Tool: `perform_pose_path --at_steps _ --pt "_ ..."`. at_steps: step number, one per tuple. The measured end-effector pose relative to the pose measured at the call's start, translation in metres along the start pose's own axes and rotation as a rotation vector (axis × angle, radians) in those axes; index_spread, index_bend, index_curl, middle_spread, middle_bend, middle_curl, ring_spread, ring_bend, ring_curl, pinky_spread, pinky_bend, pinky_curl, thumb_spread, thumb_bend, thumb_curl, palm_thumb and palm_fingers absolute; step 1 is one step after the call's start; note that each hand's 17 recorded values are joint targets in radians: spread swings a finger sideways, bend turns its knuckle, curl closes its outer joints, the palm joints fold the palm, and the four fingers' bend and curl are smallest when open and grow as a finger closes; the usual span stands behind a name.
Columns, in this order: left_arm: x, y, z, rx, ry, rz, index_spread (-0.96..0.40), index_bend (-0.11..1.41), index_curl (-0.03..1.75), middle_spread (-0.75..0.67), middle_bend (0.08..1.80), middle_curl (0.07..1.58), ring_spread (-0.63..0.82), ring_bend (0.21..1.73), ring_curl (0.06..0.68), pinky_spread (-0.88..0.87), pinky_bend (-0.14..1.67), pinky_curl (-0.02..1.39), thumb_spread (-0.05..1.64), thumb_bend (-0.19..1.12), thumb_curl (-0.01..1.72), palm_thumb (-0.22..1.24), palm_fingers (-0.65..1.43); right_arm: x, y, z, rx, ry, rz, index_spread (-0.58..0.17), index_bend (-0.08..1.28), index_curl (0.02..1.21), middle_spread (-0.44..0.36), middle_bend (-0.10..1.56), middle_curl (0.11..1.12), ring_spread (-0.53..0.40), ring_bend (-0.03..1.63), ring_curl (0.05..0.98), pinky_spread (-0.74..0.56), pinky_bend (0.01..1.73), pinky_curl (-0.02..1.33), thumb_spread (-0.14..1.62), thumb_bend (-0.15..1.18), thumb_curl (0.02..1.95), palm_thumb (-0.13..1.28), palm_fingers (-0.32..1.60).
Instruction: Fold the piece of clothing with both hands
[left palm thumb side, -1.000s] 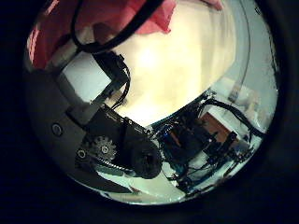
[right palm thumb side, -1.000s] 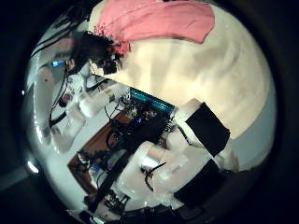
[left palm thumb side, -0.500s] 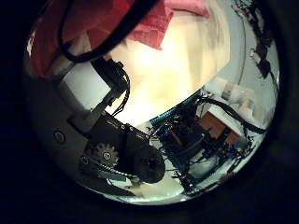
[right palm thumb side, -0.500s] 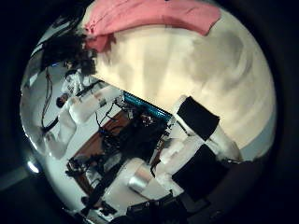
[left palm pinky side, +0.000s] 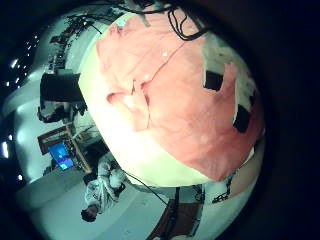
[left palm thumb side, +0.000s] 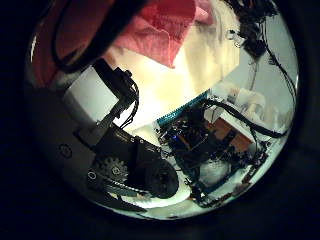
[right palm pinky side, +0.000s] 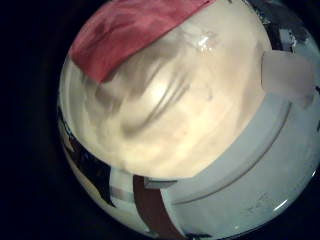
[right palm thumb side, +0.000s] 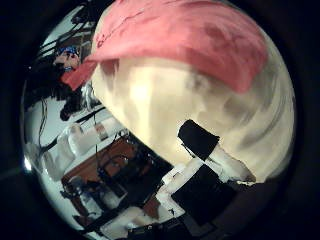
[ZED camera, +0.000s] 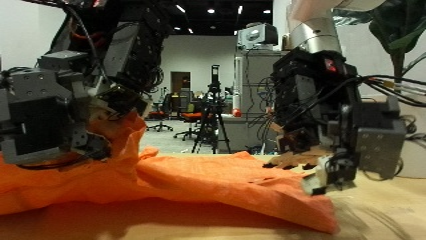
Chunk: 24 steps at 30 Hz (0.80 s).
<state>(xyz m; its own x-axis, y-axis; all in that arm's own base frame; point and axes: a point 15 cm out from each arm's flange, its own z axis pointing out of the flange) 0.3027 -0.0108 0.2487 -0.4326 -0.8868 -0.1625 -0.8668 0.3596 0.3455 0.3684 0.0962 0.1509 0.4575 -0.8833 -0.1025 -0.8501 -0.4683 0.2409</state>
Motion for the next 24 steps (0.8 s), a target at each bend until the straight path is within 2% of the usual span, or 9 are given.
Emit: perform_pose_path --at_steps 3,9,13,14,16,17,18,20,24 --pt "-0.001 0.001 -0.005 0.006 0.002 -0.002 -0.49 0.34 1.34 -0.55 0.90 1.30 -0.46 1.42 0.526 -0.69 0.85 0.52 1.06 -0.01 0.63 0.92 0.65 -0.009 0.003 0.023 -0.013 0.011 0.020 -0.154 0.16 0.30 0.028 0.31 0.39 0.017 0.42 0.320 0.15 0.19 0.29 1.05 -0.03 0.32 0.62 0.36" --pt "-0.004 0.001 -0.011 0.010 -0.001 -0.005 -0.48 0.31 1.40 -0.55 0.90 1.31 -0.46 1.41 0.519 -0.69 0.84 0.52 1.06 -0.01 0.63 0.92 0.65 -0.024 0.002 0.033 -0.050 0.016 -0.013 -0.185 0.18 0.32 -0.020 0.37 0.42 -0.083 0.50 0.348 0.05 0.19 0.27 0.99 -0.03 0.32 0.59 0.42" --pt "-0.004 0.003 -0.012 0.007 0.007 -0.002 -0.47 0.29 1.43 -0.55 0.89 1.32 -0.46 1.41 0.515 -0.69 0.83 0.52 1.06 -0.01 0.63 0.92 0.66 -0.024 0.001 0.034 -0.046 0.019 -0.008 -0.215 0.21 0.34 -0.050 0.39 0.44 -0.144 0.56 0.365 -0.01 0.19 0.26 0.98 0.00 0.34 0.66 0.51" --pt "-0.004 0.004 -0.012 0.003 0.007 0.000 -0.47 0.28 1.44 -0.55 0.89 1.32 -0.46 1.40 0.514 -0.69 0.83 0.52 1.06 -0.01 0.63 0.92 0.66 -0.024 0.001 0.034 -0.044 0.019 -0.003 -0.225 0.23 0.35 -0.063 0.39 0.45 -0.163 0.58 0.368 -0.03 0.19 0.26 0.99 0.00 0.35 0.69 0.55" --pt "-0.005 0.006 -0.015 0.007 0.008 -0.004 -0.46 0.27 1.45 -0.55 0.89 1.32 -0.46 1.40 0.513 -0.69 0.83 0.52 1.06 -0.01 0.63 0.92 0.67 -0.024 -0.001 0.033 -0.032 0.020 0.012 -0.270 0.29 0.36 -0.114 0.45 0.47 -0.221 0.63 0.364 -0.14 0.24 0.24 1.01 0.04 0.37 0.80 0.86" --pt "-0.005 0.006 -0.016 0.011 0.007 -0.002 -0.46 0.27 1.46 -0.55 0.89 1.33 -0.46 1.40 0.512 -0.69 0.82 0.52 1.06 -0.01 0.63 0.92 0.67 -0.023 -0.005 0.030 -0.013 0.023 0.022 -0.282 0.30 0.37 -0.134 0.45 0.48 -0.245 0.66 0.382 -0.19 0.27 0.25 1.02 0.04 0.38 0.83 0.89" --pt "-0.006 0.007 -0.018 0.014 0.007 -0.001 -0.46 0.26 1.47 -0.55 0.89 1.33 -0.46 1.40 0.512 -0.69 0.82 0.52 1.06 -0.01 0.63 0.91 0.67 -0.022 -0.009 0.027 0.007 0.027 0.026 -0.304 0.31 0.39 -0.153 0.46 0.49 -0.267 0.70 0.402 -0.25 0.32 0.26 1.03 0.04 0.38 0.84 0.99" --pt "-0.006 0.009 -0.019 0.014 0.006 0.000 -0.45 0.26 1.48 -0.55 0.88 1.33 -0.46 1.40 0.511 -0.69 0.81 0.52 1.06 -0.01 0.63 0.91 0.67 -0.020 -0.014 0.016 0.051 0.034 0.034 -0.329 0.39 0.45 -0.186 0.57 0.54 -0.289 0.80 0.452 -0.38 0.50 0.33 1.05 0.03 0.39 0.87 1.31" --pt "-0.007 0.014 -0.020 -0.005 0.004 0.007 -0.44 0.25 1.50 -0.54 0.87 1.34 -0.46 1.39 0.510 -0.69 0.79 0.52 1.07 -0.01 0.63 0.91 0.67 -0.019 -0.015 0.003 0.088 0.044 0.041 -0.351 0.62 0.57 -0.199 0.78 0.65 -0.295 0.93 0.537 -0.42 0.82 0.48 1.08 0.03 0.40 0.93 1.42"
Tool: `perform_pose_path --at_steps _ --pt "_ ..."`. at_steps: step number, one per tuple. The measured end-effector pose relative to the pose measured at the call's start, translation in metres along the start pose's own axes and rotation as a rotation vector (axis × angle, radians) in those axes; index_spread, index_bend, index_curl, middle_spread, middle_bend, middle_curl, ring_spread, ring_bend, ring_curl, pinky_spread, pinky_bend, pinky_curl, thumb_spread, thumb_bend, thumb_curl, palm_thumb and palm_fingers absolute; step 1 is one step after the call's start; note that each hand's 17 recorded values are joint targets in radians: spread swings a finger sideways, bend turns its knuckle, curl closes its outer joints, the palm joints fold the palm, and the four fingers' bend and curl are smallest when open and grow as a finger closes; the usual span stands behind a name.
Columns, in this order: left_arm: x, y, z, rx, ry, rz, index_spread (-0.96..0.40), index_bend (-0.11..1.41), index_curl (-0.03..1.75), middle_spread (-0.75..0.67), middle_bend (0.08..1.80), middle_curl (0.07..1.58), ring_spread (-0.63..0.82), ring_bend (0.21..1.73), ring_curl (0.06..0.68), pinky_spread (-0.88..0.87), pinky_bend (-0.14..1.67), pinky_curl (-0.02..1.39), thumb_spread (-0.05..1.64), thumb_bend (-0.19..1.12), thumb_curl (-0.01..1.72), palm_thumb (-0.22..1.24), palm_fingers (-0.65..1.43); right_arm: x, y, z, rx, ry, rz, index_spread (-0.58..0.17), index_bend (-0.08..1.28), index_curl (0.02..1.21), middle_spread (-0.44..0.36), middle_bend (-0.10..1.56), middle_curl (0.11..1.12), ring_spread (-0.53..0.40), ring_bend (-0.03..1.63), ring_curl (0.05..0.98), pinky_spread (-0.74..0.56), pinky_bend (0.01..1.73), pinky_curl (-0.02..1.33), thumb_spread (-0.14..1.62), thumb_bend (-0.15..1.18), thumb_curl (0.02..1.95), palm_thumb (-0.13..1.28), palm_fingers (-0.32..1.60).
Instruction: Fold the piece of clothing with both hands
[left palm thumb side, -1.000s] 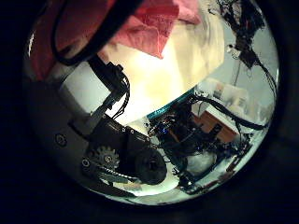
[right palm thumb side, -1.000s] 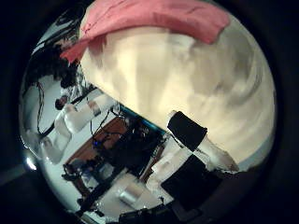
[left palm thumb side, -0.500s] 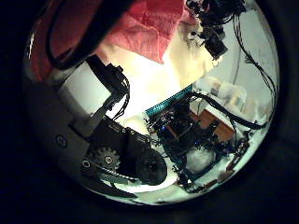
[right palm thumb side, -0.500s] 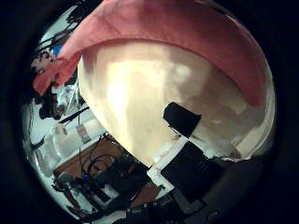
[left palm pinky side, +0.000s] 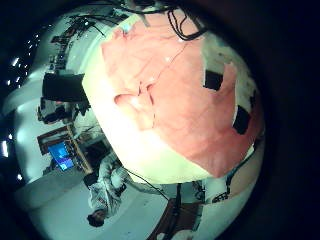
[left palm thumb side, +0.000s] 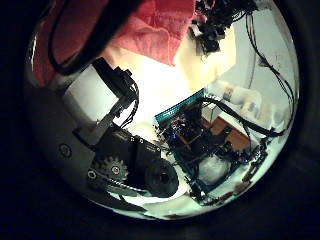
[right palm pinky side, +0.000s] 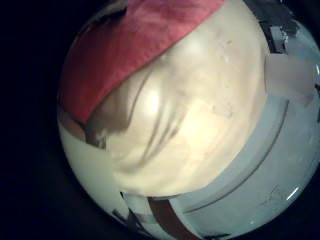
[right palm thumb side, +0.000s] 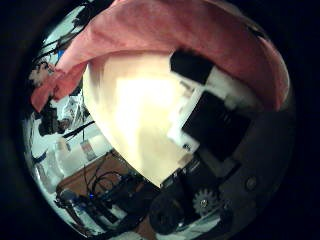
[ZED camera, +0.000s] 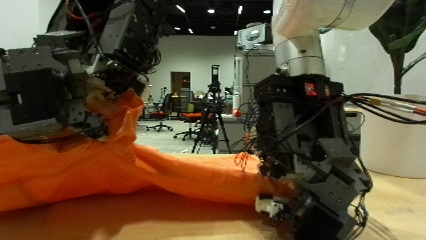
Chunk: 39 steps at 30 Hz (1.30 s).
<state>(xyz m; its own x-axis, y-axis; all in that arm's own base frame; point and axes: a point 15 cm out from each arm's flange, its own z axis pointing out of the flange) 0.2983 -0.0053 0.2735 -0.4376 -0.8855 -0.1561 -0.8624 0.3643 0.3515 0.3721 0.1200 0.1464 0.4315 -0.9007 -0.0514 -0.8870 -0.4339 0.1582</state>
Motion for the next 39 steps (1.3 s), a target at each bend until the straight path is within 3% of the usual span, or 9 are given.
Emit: perform_pose_path --at_steps 7,15,22,26,30,34,39 --pt "0.001 0.010 -0.006 -0.023 0.011 0.044 -0.41 0.24 1.52 -0.54 0.86 1.35 -0.46 1.37 0.505 -0.68 0.76 0.51 1.07 -0.01 0.64 0.91 0.67 -0.002 0.012 -0.024 0.008 0.005 -0.009 -0.332 0.93 0.75 -0.191 1.08 0.78 -0.284 1.16 0.664 -0.35 1.13 0.66 1.15 0.09 0.47 1.10 1.21" --pt "0.002 0.021 -0.023 -0.047 0.031 0.090 -0.39 0.22 1.53 -0.54 0.85 1.36 -0.47 1.36 0.503 -0.68 0.72 0.51 1.08 -0.02 0.63 0.90 0.68 -0.005 0.077 -0.046 -0.215 0.004 -0.019 -0.298 1.05 0.84 -0.181 1.21 0.84 -0.271 1.27 0.753 -0.30 1.23 0.78 1.15 0.08 0.53 1.15 1.08" --pt "-0.001 0.044 -0.061 -0.163 0.069 0.113 -0.38 0.22 1.54 -0.55 0.85 1.36 -0.47 1.35 0.506 -0.65 0.66 0.50 1.08 -0.01 0.63 0.89 0.67 0.007 0.073 -0.130 -0.144 0.068 -0.011 -0.282 1.07 0.87 -0.174 1.24 0.86 -0.263 1.29 0.789 -0.26 1.23 0.85 1.15 0.06 0.58 1.16 1.05" --pt "-0.011 0.039 -0.073 -0.166 0.063 0.102 -0.37 0.21 1.54 -0.55 0.85 1.36 -0.47 1.34 0.507 -0.65 0.64 0.50 1.09 -0.01 0.62 0.89 0.67 0.013 0.066 -0.173 -0.106 0.075 0.009 -0.278 1.07 0.88 -0.171 1.25 0.86 -0.261 1.29 0.804 -0.25 1.22 0.88 1.16 0.04 0.60 1.16 1.04" --pt "-0.025 0.018 -0.085 -0.157 0.043 0.086 -0.36 0.20 1.54 -0.55 0.84 1.37 -0.47 1.34 0.507 -0.64 0.63 0.50 1.10 -0.01 0.62 0.89 0.67 0.025 0.044 -0.184 -0.111 0.087 0.024 -0.276 1.07 0.89 -0.169 1.26 0.86 -0.260 1.29 0.813 -0.25 1.21 0.91 1.16 0.03 0.62 1.16 1.03" --pt "-0.041 -0.026 -0.102 -0.133 0.039 0.052 -0.35 0.20 1.54 -0.55 0.83 1.37 -0.47 1.33 0.508 -0.64 0.63 0.50 1.10 -0.01 0.62 0.89 0.68 0.037 0.013 -0.176 -0.148 0.081 0.042 -0.276 1.07 0.90 -0.167 1.26 0.86 -0.260 1.29 0.823 -0.25 1.20 0.93 1.17 0.01 0.64 1.16 1.03" --pt "-0.053 -0.082 -0.095 -0.119 0.026 -0.007 -0.35 0.20 1.54 -0.54 0.82 1.38 -0.47 1.32 0.511 -0.64 0.63 0.51 1.10 -0.01 0.62 0.91 0.67 0.051 -0.016 -0.151 -0.245 0.061 0.062 -0.277 1.06 0.91 -0.165 1.26 0.86 -0.260 1.29 0.833 -0.26 1.18 0.96 1.19 -0.01 0.65 1.13 1.01"
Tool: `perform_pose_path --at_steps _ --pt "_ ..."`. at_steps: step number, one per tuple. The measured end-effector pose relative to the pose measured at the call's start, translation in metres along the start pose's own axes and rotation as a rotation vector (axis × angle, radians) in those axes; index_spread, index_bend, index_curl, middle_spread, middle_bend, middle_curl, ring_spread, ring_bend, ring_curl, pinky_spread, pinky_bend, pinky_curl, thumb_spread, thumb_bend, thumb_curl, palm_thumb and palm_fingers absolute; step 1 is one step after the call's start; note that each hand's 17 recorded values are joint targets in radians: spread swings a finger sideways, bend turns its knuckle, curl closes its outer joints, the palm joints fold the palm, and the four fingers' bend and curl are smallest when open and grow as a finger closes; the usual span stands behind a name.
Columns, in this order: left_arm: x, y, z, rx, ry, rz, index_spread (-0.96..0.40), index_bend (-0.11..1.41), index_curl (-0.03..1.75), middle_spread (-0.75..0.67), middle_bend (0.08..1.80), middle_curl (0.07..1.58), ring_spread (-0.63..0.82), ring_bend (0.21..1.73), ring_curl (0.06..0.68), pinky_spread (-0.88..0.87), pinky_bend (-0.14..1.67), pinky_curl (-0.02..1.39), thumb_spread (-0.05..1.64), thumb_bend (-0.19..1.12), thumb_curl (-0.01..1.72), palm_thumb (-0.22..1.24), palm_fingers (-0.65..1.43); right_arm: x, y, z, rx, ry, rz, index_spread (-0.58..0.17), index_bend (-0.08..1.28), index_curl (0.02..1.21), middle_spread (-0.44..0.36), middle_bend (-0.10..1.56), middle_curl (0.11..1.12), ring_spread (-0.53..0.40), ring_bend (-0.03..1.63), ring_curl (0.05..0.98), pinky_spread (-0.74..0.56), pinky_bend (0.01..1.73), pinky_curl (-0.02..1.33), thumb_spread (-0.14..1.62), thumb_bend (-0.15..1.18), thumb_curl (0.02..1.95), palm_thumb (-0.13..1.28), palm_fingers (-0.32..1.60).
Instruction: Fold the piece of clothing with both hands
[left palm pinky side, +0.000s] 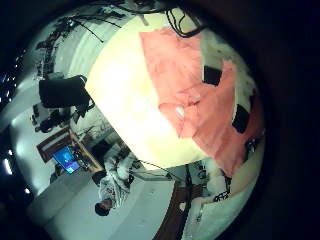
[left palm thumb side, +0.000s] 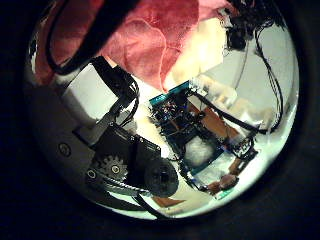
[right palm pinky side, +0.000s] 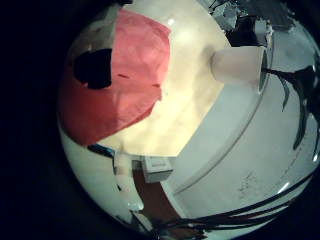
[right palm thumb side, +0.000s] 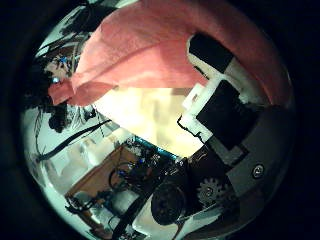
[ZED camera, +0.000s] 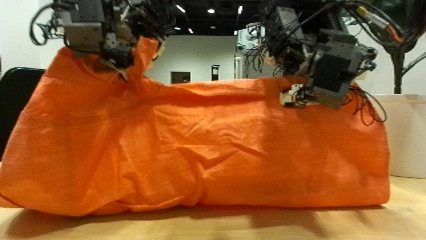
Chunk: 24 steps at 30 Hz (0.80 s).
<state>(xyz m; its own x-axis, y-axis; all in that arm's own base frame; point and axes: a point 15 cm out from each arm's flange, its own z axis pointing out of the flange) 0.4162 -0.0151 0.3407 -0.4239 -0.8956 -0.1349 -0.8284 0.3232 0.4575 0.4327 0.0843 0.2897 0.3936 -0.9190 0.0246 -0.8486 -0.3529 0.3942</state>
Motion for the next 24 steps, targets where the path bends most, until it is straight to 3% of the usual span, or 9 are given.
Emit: perform_pose_path --at_steps 7,16,19,24 --pt "-0.023 -0.058 0.011 0.059 -0.040 -0.066 -0.33 0.19 1.54 -0.54 0.81 1.39 -0.47 1.32 0.517 -0.64 0.63 0.52 1.10 -0.01 0.62 0.92 0.67 0.019 -0.034 0.027 -0.068 -0.023 0.042 -0.282 1.05 0.92 -0.165 1.26 0.86 -0.263 1.28 0.841 -0.27 1.15 0.99 1.22 -0.01 0.66 1.08 0.98" --pt "-0.035 -0.113 0.033 0.090 -0.080 -0.150 -0.31 0.20 1.55 -0.54 0.80 1.41 -0.47 1.31 0.525 -0.61 0.59 0.52 1.10 -0.03 0.60 0.87 0.61 0.032 -0.080 0.065 -0.047 -0.017 0.116 -0.294 0.98 0.93 -0.162 1.24 0.85 -0.267 1.28 0.831 -0.30 1.12 0.99 1.34 -0.02 0.58 0.89 0.97" --pt "-0.034 -0.127 0.044 0.091 -0.080 -0.150 -0.31 0.20 1.53 -0.53 0.79 1.41 -0.46 1.30 0.527 -0.59 0.59 0.53 1.10 -0.03 0.59 0.83 0.58 0.036 -0.098 0.076 -0.021 -0.011 0.131 -0.302 0.92 0.91 -0.157 1.21 0.84 -0.269 1.28 0.825 -0.31 1.10 0.99 1.40 -0.01 0.54 0.86 0.95" --pt "-0.038 -0.145 0.053 0.117 -0.081 -0.176 -0.30 0.19 1.47 -0.52 0.78 1.39 -0.45 1.24 0.527 -0.51 0.53 0.53 1.10 -0.03 0.55 0.78 0.46 0.047 -0.125 0.088 0.044 -0.008 0.175 -0.317 0.60 0.83 -0.158 1.21 0.82 -0.270 1.32 0.801 -0.36 1.10 0.95 1.50 0.00 0.46 0.85 0.85"
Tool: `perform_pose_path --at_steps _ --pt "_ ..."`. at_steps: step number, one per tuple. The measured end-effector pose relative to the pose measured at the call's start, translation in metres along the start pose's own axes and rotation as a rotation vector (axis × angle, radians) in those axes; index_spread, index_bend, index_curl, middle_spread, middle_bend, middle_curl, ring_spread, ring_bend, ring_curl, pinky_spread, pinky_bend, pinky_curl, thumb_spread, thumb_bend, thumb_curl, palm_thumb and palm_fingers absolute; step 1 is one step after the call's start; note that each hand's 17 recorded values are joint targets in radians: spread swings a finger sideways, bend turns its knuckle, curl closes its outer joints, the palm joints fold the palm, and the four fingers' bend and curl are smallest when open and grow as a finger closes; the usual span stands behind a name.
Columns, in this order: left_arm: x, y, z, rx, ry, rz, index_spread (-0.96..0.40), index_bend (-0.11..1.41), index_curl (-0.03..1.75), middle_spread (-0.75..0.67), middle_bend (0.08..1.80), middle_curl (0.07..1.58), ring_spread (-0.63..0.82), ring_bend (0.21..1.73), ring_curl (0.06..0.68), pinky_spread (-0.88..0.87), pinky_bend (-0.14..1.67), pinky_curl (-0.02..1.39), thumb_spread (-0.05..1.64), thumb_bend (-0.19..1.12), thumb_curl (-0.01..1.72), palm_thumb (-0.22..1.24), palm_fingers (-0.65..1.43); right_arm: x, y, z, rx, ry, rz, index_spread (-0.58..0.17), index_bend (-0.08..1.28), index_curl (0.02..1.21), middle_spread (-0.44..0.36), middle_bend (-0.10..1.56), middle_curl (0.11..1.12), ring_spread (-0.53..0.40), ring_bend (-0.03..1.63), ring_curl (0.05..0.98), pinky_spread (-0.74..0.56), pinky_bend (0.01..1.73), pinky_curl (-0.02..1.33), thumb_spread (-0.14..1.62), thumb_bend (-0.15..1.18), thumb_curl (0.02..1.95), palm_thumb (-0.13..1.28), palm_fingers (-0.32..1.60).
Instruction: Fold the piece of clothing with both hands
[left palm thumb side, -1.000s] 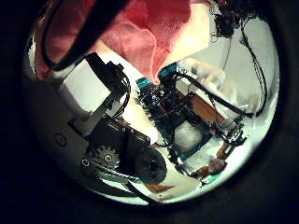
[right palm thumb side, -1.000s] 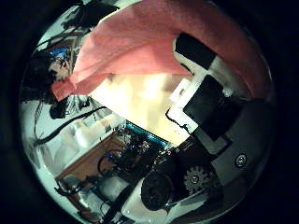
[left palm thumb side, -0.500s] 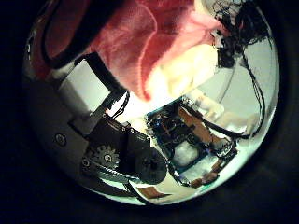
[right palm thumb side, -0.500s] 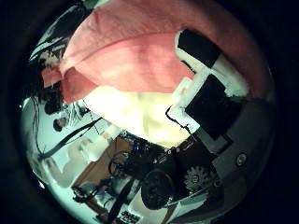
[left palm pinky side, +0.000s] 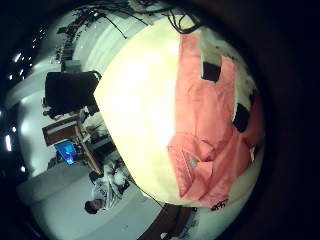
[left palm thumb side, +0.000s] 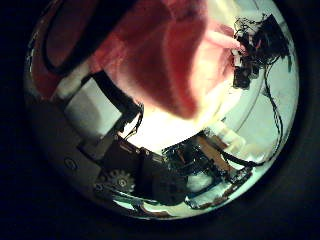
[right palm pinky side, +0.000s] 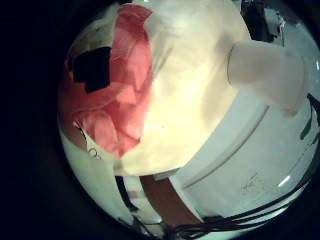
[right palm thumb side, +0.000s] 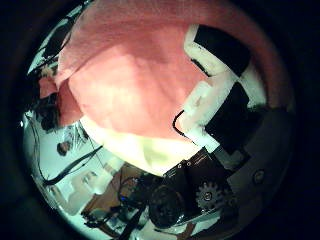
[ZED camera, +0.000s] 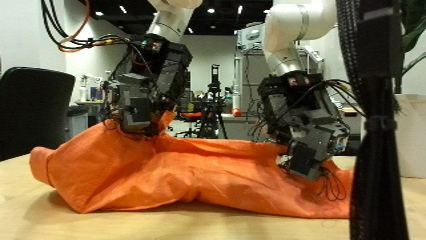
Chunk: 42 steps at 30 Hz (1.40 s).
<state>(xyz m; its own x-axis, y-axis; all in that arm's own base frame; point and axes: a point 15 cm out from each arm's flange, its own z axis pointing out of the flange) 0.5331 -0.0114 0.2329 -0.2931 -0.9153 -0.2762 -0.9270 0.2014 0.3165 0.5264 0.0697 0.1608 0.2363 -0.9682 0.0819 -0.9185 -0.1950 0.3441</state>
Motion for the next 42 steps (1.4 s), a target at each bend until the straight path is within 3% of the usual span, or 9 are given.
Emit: perform_pose_path --at_steps 4,7,8,13,15,19,28,36,42 --pt "-0.001 -0.015 0.007 0.038 0.036 -0.067 -0.29 0.13 1.38 -0.51 0.73 1.32 -0.42 1.18 0.522 -0.42 0.53 0.54 1.15 -0.03 0.52 0.71 0.35 0.007 -0.024 0.002 0.076 -0.005 0.023 -0.336 0.40 0.78 -0.163 1.11 0.78 -0.278 1.30 0.753 -0.44 1.04 0.89 1.56 -0.01 0.39 0.78 0.70" --pt "-0.001 -0.024 0.009 0.072 0.092 -0.136 -0.22 0.07 1.23 -0.45 0.57 1.23 -0.35 1.17 0.534 -0.31 0.58 0.57 1.19 -0.03 0.49 0.66 0.13 0.014 -0.039 -0.001 0.138 -0.014 0.042 -0.329 0.33 0.75 -0.146 0.91 0.72 -0.265 1.19 0.720 -0.44 0.94 0.86 1.58 -0.01 0.34 0.72 0.24" --pt "-0.004 -0.025 0.009 0.079 0.106 -0.151 -0.19 0.08 1.18 -0.41 0.49 1.19 -0.32 1.13 0.523 -0.26 0.61 0.58 1.20 -0.03 0.48 0.64 0.05 0.018 -0.044 -0.002 0.159 -0.018 0.050 -0.327 0.37 0.74 -0.123 0.82 0.69 -0.225 1.09 0.695 -0.36 0.84 0.85 1.58 -0.01 0.32 0.69 0.02" --pt "-0.023 -0.024 0.004 0.106 0.126 -0.196 -0.02 0.11 0.97 -0.13 0.17 0.97 -0.03 0.90 0.437 0.00 0.61 0.55 1.24 -0.03 0.43 0.55 -0.15 0.040 -0.048 -0.022 0.227 -0.026 0.081 -0.363 0.36 0.61 -0.035 0.53 0.54 -0.025 0.72 0.512 0.01 0.70 0.72 1.57 -0.01 0.27 0.63 -0.16" --pt "-0.029 -0.023 0.001 0.119 0.131 -0.209 0.07 0.11 0.85 0.08 0.11 0.85 0.15 0.81 0.389 0.16 0.59 0.52 1.25 -0.03 0.40 0.49 -0.20 0.051 -0.045 -0.032 0.247 -0.026 0.093 -0.383 0.34 0.56 -0.007 0.44 0.48 0.062 0.58 0.445 0.17 0.59 0.65 1.56 -0.01 0.26 0.61 -0.12" --pt "-0.032 -0.013 -0.015 0.148 0.140 -0.208 0.16 0.12 0.71 0.32 0.10 0.69 0.34 0.71 0.331 0.36 0.54 0.47 1.27 -0.03 0.35 0.40 -0.20 0.063 -0.032 -0.065 0.299 -0.018 0.082 -0.397 0.31 0.51 0.005 0.36 0.43 0.141 0.46 0.377 0.29 0.44 0.55 1.54 -0.01 0.24 0.58 -0.05" --pt "0.049 0.013 -0.046 0.173 0.249 -0.040 0.22 0.14 0.49 0.45 0.14 0.45 0.49 0.58 0.264 0.50 0.44 0.38 1.28 -0.01 0.30 0.35 -0.13 0.079 0.036 -0.082 0.300 -0.011 0.053 -0.394 0.26 0.44 -0.074 0.28 0.38 0.178 0.34 0.310 0.37 0.27 0.42 1.56 0.01 0.22 0.60 0.10" --pt "0.121 0.056 0.006 0.065 0.241 0.173 0.23 0.14 0.39 0.41 0.16 0.35 0.52 0.53 0.240 0.51 0.38 0.34 1.33 0.00 0.28 0.42 -0.08 0.076 0.103 -0.013 0.168 -0.026 -0.059 -0.398 0.20 0.40 -0.076 0.25 0.36 0.190 0.24 0.276 0.37 0.19 0.37 1.38 -0.02 0.26 0.61 0.13" --pt "0.148 0.059 0.039 0.064 0.233 0.209 0.23 0.15 0.34 0.38 0.17 0.32 0.53 0.51 0.232 0.51 0.36 0.33 1.34 -0.01 0.27 0.43 -0.06 0.095 0.122 0.027 0.092 -0.055 -0.103 -0.401 0.17 0.37 -0.050 0.19 0.35 0.191 0.20 0.265 0.35 0.19 0.35 1.28 -0.02 0.28 0.58 0.10"
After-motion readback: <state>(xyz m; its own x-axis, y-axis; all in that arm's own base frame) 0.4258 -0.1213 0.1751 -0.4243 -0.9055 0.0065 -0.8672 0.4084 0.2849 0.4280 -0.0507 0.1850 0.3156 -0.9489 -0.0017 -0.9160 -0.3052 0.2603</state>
